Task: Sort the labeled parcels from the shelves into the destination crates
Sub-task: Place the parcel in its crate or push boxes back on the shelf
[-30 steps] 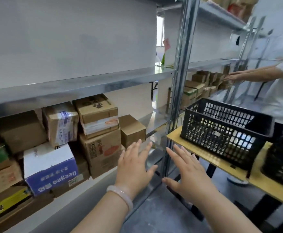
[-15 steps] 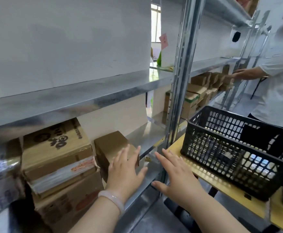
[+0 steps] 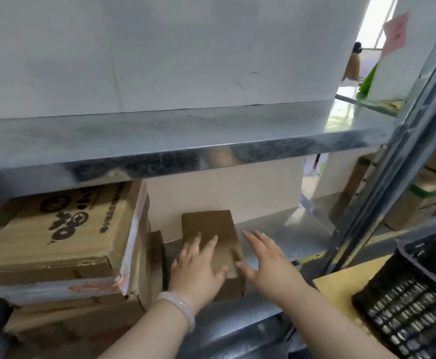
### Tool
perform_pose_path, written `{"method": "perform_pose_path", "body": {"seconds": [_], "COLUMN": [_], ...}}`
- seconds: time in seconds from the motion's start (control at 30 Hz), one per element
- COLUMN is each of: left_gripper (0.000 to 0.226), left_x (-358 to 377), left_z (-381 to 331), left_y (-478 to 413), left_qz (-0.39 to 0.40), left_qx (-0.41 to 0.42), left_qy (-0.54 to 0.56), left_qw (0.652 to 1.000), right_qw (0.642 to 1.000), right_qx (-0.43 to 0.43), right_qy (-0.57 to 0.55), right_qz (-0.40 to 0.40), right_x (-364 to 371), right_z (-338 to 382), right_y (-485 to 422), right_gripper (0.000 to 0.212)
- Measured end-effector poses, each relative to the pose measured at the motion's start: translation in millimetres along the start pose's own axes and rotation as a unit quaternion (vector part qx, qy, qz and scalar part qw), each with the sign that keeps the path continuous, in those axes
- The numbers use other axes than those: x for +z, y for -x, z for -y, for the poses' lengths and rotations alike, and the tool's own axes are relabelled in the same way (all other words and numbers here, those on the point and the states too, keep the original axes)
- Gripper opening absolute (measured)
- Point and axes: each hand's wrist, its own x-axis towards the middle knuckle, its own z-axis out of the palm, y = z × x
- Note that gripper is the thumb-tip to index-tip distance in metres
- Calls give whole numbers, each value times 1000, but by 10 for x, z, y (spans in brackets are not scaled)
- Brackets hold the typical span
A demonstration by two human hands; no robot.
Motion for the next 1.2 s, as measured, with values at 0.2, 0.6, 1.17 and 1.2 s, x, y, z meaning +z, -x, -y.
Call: {"method": "perform_pose_path", "body": {"seconds": [0.2,0.6,1.17,1.2], "left_gripper": [74,75,93,90], "left_x": [170,159,-437,-493], "left_z": [-53,-191,-829,-848], "left_y": [-222,-99,1728,1900], "left_qz": [19,-37,-235,-245], "left_qx": [-140,-196,2,8], "left_qy": [41,104,158,162], "left_qw": [989,974,959,956], "right_qw": [988,896,877,875], "right_qx": [18,55,-82,-93], "right_qy": [-87,-393,-464,-462], "right_qz": [124,198,-94,-108], "right_x": [220,283,-400,-430], "right_z": [-300,-404,57,127], "right_y": [-564,-562,1434,1594], "right_gripper": [87,54,67,61]}}
